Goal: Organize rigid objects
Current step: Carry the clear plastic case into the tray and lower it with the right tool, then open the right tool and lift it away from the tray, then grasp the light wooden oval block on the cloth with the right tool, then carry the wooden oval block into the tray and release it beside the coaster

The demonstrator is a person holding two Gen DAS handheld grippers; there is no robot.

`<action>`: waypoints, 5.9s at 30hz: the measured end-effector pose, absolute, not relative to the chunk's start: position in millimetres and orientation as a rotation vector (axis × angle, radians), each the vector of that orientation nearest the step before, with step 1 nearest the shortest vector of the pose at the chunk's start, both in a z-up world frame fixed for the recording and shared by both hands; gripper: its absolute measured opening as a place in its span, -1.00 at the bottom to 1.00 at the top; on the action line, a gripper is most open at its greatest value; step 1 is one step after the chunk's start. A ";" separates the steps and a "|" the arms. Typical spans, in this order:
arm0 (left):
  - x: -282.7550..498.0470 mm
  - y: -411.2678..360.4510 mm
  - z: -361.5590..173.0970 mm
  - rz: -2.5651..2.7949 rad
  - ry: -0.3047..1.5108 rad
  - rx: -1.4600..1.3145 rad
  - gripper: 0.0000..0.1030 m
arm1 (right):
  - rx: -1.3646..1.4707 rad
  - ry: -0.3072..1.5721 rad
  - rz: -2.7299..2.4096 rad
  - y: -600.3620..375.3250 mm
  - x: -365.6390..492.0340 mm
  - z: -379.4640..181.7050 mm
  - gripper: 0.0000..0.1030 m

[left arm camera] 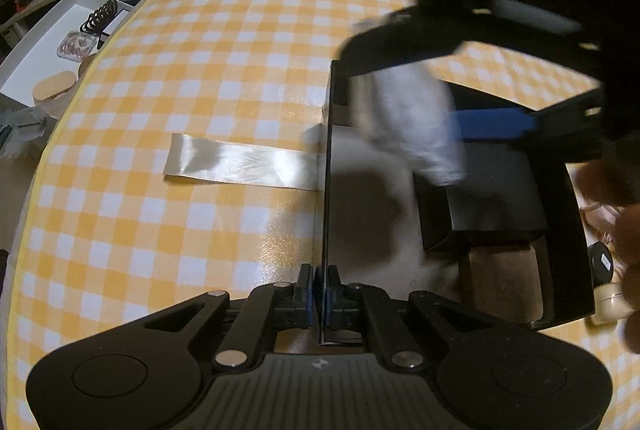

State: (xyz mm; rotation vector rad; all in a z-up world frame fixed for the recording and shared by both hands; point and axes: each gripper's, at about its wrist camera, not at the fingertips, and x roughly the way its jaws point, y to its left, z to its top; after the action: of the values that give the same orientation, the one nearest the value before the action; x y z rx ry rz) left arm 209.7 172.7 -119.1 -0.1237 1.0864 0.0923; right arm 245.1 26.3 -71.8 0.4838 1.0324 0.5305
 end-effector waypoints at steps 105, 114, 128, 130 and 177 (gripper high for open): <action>198.4 167.8 -115.8 0.113 1.065 0.059 -0.90 | -0.043 0.985 0.144 -255.9 198.0 -112.8 1.00; 197.3 166.1 -115.9 0.111 1.064 0.070 -0.90 | 0.058 0.905 -0.062 -266.5 220.2 -121.1 0.98; 197.7 165.5 -116.3 0.109 1.066 0.084 -0.89 | 0.186 0.903 0.011 -262.1 234.1 -121.6 0.97; 197.3 164.6 -116.1 0.109 1.066 0.087 -0.89 | 0.212 0.902 0.022 -258.5 235.9 -120.7 0.98; 196.6 163.2 -120.6 0.097 1.067 0.094 -0.89 | 0.449 0.983 0.457 -104.1 183.5 -53.6 0.70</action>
State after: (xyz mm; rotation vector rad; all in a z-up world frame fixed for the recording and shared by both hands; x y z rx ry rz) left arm 196.6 163.2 -120.6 0.0945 1.0674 0.0975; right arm 183.5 -104.1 -53.6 0.4489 0.9832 0.4568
